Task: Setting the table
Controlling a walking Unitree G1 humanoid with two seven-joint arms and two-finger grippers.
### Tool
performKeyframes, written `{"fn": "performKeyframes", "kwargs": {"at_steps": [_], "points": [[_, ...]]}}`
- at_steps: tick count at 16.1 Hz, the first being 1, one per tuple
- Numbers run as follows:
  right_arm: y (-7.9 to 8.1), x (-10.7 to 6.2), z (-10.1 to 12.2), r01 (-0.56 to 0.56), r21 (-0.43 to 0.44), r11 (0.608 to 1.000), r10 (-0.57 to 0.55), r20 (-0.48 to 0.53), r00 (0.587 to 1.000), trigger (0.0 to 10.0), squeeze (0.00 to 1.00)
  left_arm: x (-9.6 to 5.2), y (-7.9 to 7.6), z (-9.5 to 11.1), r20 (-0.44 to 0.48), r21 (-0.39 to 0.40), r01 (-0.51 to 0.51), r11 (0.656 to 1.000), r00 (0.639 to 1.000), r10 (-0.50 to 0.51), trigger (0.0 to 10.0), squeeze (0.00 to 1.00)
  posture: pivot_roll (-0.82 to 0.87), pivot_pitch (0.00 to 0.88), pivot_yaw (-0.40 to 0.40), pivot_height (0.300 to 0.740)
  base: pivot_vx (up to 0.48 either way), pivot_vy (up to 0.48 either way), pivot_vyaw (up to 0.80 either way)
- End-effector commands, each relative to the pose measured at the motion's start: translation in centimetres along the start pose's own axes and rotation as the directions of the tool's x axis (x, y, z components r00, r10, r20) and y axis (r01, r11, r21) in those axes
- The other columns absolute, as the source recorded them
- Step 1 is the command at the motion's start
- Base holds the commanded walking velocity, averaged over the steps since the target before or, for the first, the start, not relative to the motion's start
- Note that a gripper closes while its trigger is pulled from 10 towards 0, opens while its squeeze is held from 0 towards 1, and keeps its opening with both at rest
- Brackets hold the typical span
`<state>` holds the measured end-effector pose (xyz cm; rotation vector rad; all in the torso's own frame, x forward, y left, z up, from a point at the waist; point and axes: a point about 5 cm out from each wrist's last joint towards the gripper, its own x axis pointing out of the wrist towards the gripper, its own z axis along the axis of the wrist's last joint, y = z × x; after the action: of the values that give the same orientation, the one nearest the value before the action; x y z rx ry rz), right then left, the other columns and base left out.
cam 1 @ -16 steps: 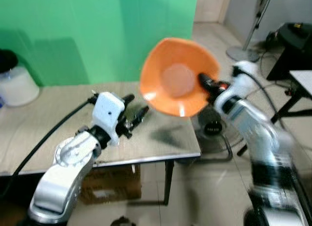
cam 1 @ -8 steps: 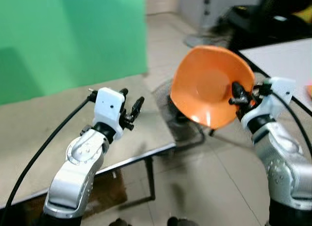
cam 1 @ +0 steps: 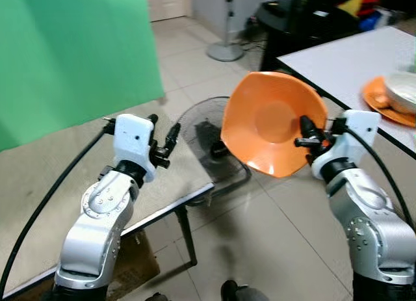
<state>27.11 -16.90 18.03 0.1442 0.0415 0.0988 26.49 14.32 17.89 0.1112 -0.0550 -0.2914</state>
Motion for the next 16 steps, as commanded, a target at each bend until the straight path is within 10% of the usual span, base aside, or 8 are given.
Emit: {"fn": "performKeyframes", "kwargs": {"at_steps": [1,16], "points": [[0.45,-0.19,0.9,-0.016,-0.007,1.0,0.016,0.037,0.999,10.0,0.0,-0.03,0.28,0.16,0.001,-0.002,-0.011,1.0,1.0,0.011,10.0,0.0,0.11,0.0,0.011,0.74,0.0,0.0,-0.8],[0.88,0.02,0.55,-0.029,-0.032,0.999,0.028,-0.035,0.999,10.0,0.0,0.04,0.42,0.12,-0.004,-0.013,-0.03,0.999,1.0,0.03,10.0,0.0,0.1,0.0,0.007,0.74,0.0,-0.049,-0.8]]}}
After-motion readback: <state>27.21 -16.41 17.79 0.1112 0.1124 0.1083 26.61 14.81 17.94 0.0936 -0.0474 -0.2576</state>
